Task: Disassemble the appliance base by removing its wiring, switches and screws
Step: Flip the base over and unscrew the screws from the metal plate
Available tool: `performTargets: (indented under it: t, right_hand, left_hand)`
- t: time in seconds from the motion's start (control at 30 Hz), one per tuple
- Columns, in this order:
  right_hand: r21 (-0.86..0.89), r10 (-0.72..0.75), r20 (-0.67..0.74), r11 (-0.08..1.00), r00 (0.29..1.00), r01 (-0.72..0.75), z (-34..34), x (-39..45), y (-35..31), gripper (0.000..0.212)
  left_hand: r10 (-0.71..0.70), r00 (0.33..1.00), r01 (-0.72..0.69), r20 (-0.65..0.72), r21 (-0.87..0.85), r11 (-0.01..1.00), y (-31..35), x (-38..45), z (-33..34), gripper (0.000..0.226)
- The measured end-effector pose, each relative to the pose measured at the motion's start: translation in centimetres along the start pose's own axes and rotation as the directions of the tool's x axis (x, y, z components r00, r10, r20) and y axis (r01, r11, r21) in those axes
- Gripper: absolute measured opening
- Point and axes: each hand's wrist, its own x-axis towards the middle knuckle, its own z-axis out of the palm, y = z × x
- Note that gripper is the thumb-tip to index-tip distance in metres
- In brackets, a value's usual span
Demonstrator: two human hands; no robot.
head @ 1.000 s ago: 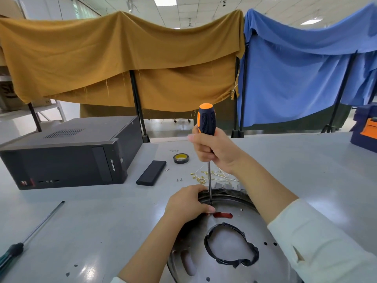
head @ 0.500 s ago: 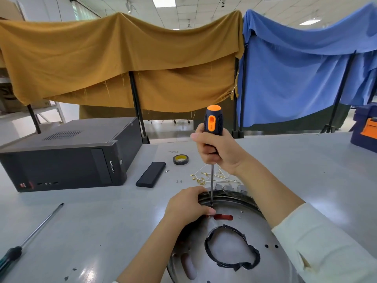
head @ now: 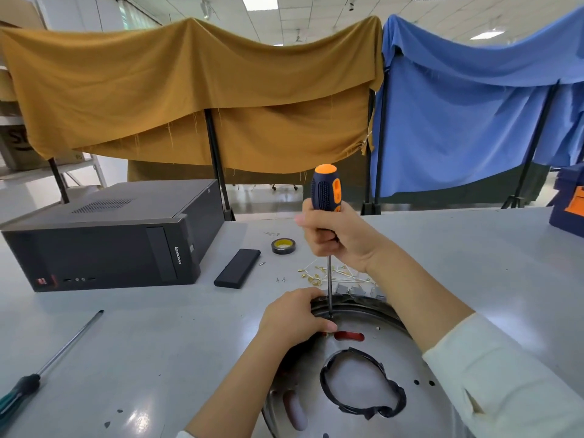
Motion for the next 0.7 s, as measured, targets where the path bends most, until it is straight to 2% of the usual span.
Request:
performTargets:
  t: [0.07,0.1,0.17,0.2,0.23,0.27,0.33,0.4,0.47,0.5,0.53,0.57,0.6,0.63,0.7]
  right_hand:
    - [-0.061,-0.038,-0.191,0.998,0.981,0.027,0.2,0.0,0.2,0.034]
    - [-0.117,-0.072,-0.322,0.993,0.944,0.036,0.5,-0.1,0.4,0.031]
    - [-0.195,-0.15,-0.582,0.98,0.799,0.041,1.3,-0.5,0.8,0.027]
    - [-0.222,-0.2,-0.666,0.973,0.718,0.065,1.6,-0.7,1.1,0.028]
    - [-0.25,-0.251,-0.701,0.963,0.667,0.1,1.9,-0.8,1.3,0.027]
    - [-0.272,-0.288,-0.702,0.954,0.652,0.129,2.4,-0.9,1.4,0.026]
    - [-0.264,-0.289,-0.665,0.954,0.689,0.145,3.2,-0.8,1.5,0.024]
    - [-0.19,-0.218,-0.568,0.973,0.794,0.131,2.9,-0.6,1.2,0.029]
    - [-0.055,-0.09,-0.288,0.995,0.953,0.078,1.9,-0.4,0.5,0.032]
    - [0.003,-0.035,-0.125,0.999,0.992,0.035,1.1,-0.4,0.0,0.032]
    - [0.035,-0.001,-0.006,0.999,1.0,0.001,0.5,-0.4,-0.3,0.031]
    - [0.042,0.013,0.044,0.999,0.999,-0.014,0.2,-0.5,-0.6,0.027]
    - [0.025,0.011,0.03,1.0,0.999,-0.012,0.0,-0.5,-0.6,0.025]
    - [-0.034,-0.006,-0.042,0.999,0.999,0.004,0.0,-0.4,-0.5,0.024]
    - [-0.236,-0.103,-0.262,0.971,0.96,0.04,0.6,-0.5,0.1,0.028]
  left_hand:
    - [-0.001,1.0,0.002,0.004,-0.005,1.0,0.0,0.1,0.1,0.048]
    - [-0.002,1.0,0.002,0.006,-0.002,1.0,-0.1,0.1,0.1,0.049]
    - [-0.003,1.0,0.003,0.008,0.002,1.0,-0.1,0.1,0.1,0.051]
    - [-0.002,1.0,0.002,0.012,0.001,1.0,-0.1,0.1,0.1,0.052]
    - [-0.001,1.0,0.001,0.016,-0.002,1.0,-0.1,0.1,0.1,0.051]
    - [-0.002,1.0,0.002,0.018,-0.005,1.0,-0.1,0.1,0.1,0.051]
    - [-0.001,1.0,0.001,0.017,-0.005,1.0,-0.1,0.0,0.1,0.049]
    - [0.008,1.0,-0.008,0.009,0.002,1.0,0.0,0.0,0.1,0.047]
    - [0.012,1.0,-0.012,-0.002,0.008,1.0,0.1,0.0,0.0,0.045]
    - [0.012,1.0,-0.012,-0.005,0.008,1.0,0.1,0.0,0.0,0.045]
    - [0.011,1.0,-0.011,-0.006,0.007,1.0,0.1,0.0,0.0,0.044]
    - [0.011,1.0,-0.011,-0.005,0.006,1.0,0.1,0.0,0.0,0.044]
    - [0.01,1.0,-0.01,-0.002,0.004,1.0,0.1,0.0,0.0,0.044]
    - [0.008,1.0,-0.008,0.001,0.001,1.0,0.1,0.0,0.0,0.045]
    - [0.003,1.0,-0.003,0.006,-0.007,1.0,0.0,0.0,0.0,0.045]
